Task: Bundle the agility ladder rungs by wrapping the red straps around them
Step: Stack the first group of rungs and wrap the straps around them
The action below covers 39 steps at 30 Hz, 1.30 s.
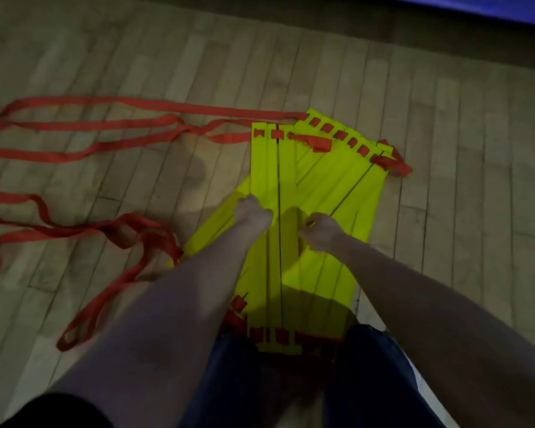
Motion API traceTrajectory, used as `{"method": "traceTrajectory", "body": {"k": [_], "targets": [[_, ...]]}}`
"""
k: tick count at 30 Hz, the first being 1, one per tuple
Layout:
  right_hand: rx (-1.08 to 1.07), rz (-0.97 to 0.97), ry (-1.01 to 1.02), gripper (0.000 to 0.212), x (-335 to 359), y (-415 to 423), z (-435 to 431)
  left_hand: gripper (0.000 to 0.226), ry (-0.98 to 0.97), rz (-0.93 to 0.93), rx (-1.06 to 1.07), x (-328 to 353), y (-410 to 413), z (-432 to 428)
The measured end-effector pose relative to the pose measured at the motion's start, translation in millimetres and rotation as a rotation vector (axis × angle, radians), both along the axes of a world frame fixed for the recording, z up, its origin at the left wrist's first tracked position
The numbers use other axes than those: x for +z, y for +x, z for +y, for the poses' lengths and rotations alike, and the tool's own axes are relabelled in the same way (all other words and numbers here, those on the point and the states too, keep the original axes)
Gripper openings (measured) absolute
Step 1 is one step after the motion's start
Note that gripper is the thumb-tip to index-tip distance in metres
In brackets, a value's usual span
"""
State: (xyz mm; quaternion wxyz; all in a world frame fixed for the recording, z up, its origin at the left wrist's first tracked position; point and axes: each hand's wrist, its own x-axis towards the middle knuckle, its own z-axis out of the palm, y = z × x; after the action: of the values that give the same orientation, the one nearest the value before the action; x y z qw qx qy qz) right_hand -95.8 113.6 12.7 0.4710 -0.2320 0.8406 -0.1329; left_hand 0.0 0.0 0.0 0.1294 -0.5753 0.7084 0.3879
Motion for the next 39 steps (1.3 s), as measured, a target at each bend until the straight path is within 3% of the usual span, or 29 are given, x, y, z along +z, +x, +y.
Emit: {"method": "traceTrajectory", "body": {"k": [5,9,14,18,20,25,28,30,31,35,39], "targets": [[-0.171,-0.067,-0.016,0.024,-34.9,16.5,17.5,0.063,0.085,-0.101,0.077,-11.5,23.0,17.6],[-0.208,-0.016,-0.047,0.012,-26.0,20.9,15.5,0.069,0.142,-0.046,0.12,-17.4,27.6,16.5],[-0.183,-0.089,-0.034,0.025,-24.8,25.9,13.7,0.071,0.192,0.066,0.198,-19.5,29.9,22.2],[-0.14,-0.023,-0.012,0.033,-26.4,30.0,12.4,0.05,0.198,0.073,0.077,-29.1,27.6,27.3],[-0.236,-0.036,-0.061,0.03,-25.3,28.6,11.9,0.04,0.215,0.084,0.087,-26.2,27.7,26.8],[-0.642,-0.48,-0.329,0.023,-9.8,13.4,13.3,0.047,0.326,0.254,0.244,-17.4,31.0,22.5],[-0.735,-0.549,-0.384,0.021,-1.9,7.9,15.3,0.005,0.449,0.333,0.389,-11.3,27.2,23.2],[-0.801,-0.556,-0.392,0.017,-0.3,3.7,17.0,0.021,0.532,0.382,0.468,-9.4,24.0,22.9],[-0.803,-0.54,-0.383,0.014,0.7,1.3,17.9,0.019,0.569,0.418,0.498,-5.0,22.1,23.7],[-0.709,-0.414,-0.283,0.051,-0.5,-3.8,19.7,0.029,0.682,0.539,0.667,6.1,13.2,25.7],[-0.609,-0.444,-0.252,0.087,5.1,-1.1,22.0,0.024,0.762,0.565,0.571,8.8,8.6,25.8]]}}
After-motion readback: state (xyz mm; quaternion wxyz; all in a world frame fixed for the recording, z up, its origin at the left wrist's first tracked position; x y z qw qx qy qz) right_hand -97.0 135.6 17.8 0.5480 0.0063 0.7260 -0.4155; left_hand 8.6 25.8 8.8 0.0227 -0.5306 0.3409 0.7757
